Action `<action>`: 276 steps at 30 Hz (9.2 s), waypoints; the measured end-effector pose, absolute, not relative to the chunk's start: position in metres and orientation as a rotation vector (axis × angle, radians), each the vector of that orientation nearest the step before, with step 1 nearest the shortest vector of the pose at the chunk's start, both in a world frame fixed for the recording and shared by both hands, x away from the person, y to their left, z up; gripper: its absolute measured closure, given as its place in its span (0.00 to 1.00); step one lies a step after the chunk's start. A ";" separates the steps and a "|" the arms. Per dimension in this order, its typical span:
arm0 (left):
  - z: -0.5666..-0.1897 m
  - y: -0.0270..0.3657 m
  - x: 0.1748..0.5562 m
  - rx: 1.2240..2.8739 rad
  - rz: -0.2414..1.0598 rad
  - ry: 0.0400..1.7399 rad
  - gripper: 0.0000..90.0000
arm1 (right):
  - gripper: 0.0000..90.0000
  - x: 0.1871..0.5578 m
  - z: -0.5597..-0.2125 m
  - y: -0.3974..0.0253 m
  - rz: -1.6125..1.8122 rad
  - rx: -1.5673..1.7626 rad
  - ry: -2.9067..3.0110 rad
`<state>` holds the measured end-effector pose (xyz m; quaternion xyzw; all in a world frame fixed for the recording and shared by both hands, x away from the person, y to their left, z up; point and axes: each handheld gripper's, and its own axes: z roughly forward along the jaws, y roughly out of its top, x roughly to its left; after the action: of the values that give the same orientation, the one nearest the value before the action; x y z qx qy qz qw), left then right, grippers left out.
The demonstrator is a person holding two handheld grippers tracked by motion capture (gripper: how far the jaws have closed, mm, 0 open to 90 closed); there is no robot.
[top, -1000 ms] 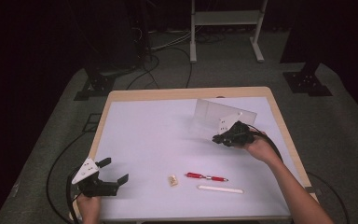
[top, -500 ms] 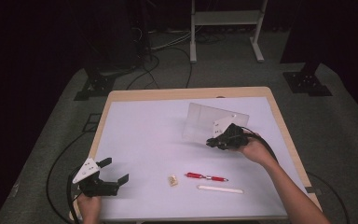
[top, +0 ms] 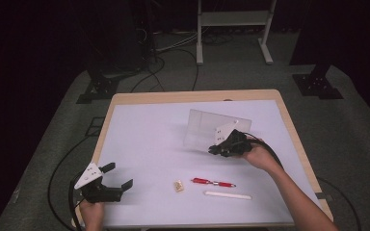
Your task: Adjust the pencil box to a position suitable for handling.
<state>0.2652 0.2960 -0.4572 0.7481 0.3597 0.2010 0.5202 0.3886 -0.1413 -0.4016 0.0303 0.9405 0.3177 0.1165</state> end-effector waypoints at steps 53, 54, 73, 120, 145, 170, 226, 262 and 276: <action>-0.458 0.292 0.267 1.816 0.472 0.854 0.00 | 0.95 0.380 -0.451 -0.113 0.905 0.051 2.896; -0.458 0.291 0.266 1.819 0.476 0.853 0.00 | 0.95 0.380 -0.451 -0.113 0.904 0.054 2.896; -0.460 0.287 0.270 1.809 0.487 0.854 0.00 | 0.89 0.382 -0.452 -0.119 0.940 0.121 2.900; -0.461 0.291 0.268 1.751 0.486 0.786 0.00 | 0.78 0.348 -0.454 -0.134 1.050 0.154 3.011; -0.464 0.290 0.271 1.777 0.466 0.797 0.00 | 0.87 0.345 -0.459 -0.135 0.989 0.165 3.006; -0.464 0.290 0.271 1.776 0.462 0.797 0.00 | 0.87 0.348 -0.440 -0.142 1.028 0.167 2.955; -0.464 0.290 0.271 1.779 0.445 0.795 0.00 | 0.87 0.400 -0.409 -0.146 0.996 0.270 2.885; -0.464 0.290 0.271 1.782 0.439 0.792 0.00 | 0.87 0.420 -0.442 -0.138 0.901 0.328 2.948; -0.464 0.291 0.271 1.779 0.434 0.795 0.00 | 0.81 0.423 -0.445 -0.139 0.908 0.353 2.957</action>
<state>0.2712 0.2905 -0.4638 0.7489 0.3349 0.1827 0.5418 0.4227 -0.1391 -0.4450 0.1133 0.9497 0.2915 0.0140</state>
